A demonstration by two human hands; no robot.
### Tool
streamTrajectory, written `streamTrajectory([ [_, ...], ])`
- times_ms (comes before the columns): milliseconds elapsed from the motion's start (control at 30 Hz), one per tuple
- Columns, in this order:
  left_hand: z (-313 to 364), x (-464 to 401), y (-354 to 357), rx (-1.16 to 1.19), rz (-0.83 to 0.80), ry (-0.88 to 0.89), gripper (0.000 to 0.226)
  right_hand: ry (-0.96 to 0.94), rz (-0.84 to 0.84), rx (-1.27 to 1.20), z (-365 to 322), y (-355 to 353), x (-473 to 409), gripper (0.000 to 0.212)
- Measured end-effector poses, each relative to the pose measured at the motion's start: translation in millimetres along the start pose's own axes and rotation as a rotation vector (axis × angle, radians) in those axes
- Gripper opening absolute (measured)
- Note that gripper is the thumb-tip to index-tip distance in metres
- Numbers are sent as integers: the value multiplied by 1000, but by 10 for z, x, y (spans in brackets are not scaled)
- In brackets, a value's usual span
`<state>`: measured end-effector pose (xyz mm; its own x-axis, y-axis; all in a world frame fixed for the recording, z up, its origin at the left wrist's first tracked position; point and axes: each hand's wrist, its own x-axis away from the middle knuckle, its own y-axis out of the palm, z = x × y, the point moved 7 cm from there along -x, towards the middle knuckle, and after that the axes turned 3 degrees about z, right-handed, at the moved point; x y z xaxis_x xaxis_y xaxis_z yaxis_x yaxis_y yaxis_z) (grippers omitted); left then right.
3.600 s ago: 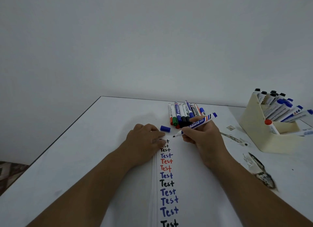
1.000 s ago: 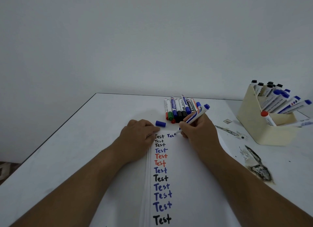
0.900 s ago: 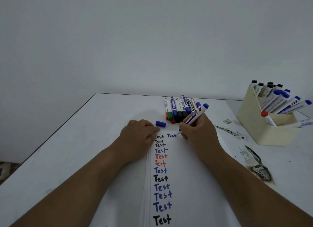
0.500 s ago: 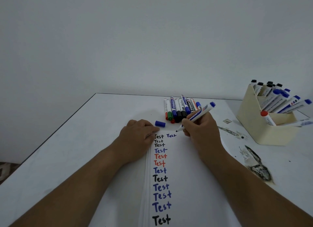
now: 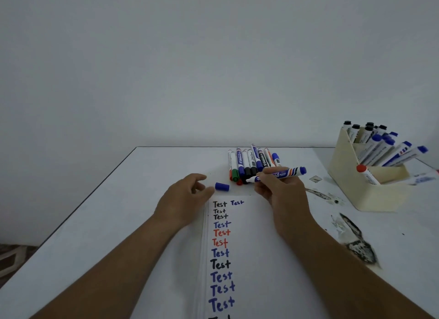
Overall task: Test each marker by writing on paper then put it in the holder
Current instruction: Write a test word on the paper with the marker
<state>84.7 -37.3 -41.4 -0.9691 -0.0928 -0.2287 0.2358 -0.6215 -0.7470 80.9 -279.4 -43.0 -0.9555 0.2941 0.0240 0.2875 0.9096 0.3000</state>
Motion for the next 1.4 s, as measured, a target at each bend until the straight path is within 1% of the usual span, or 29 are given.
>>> streamTrajectory([
  [100,44,-55,-1,-58,4,-17,49,64,-10,-93,12,-1,-3,10],
  [167,93,-83,-12,-90,9,-16,48,51,-31,-117,-4,7,16,8],
  [233,146,-101,-1,-150,4,23,47,36,-44,-115,-18,10,24,9],
  [333,182,-110,57,-216,-35,68,40,20,-47,-110,-23,15,-5,15],
  [433,194,-124,96,-267,-38,95,35,0,-46,-119,-35,16,-19,29],
  [567,195,-101,68,-165,16,118,20,9,-4,-161,-48,-31,-15,43],
  [633,173,-79,45,-57,27,113,14,20,2,-169,-59,-44,-6,47],
  [733,137,-50,14,106,31,71,15,26,-19,-164,-76,-27,19,47],
  [833,152,-26,-3,211,24,70,18,-1,-59,-115,-85,15,49,50],
  [967,184,7,-28,334,19,60,18,-40,-97,-44,-89,57,65,42],
  [1067,202,28,-44,357,15,51,18,-51,-109,-41,-93,73,66,40],
  [1267,231,38,-38,337,-5,60,16,-71,-110,15,-86,93,52,44],
  [1400,255,49,-39,315,-9,82,16,-123,-152,77,-104,126,88,38],
])
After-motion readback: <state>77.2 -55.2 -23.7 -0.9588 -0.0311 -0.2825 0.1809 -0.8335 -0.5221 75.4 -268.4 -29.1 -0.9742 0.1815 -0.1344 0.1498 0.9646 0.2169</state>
